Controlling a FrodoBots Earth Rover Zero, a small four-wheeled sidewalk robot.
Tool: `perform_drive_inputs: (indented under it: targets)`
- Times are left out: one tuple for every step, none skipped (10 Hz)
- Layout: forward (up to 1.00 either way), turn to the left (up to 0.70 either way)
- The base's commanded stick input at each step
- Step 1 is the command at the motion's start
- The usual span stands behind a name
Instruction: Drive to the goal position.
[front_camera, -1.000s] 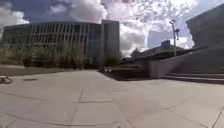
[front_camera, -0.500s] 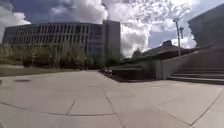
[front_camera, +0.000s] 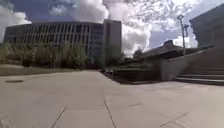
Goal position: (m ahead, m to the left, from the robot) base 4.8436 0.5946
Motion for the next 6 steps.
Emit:
perform_drive_inputs:
  targets:
    - [1.0, 0.01]
    - [1.0, 0.01]
    - [1.0, 0.01]
    - [1.0, 0.01]
    - [1.0, 0.01]
    - [1.0, 0.01]
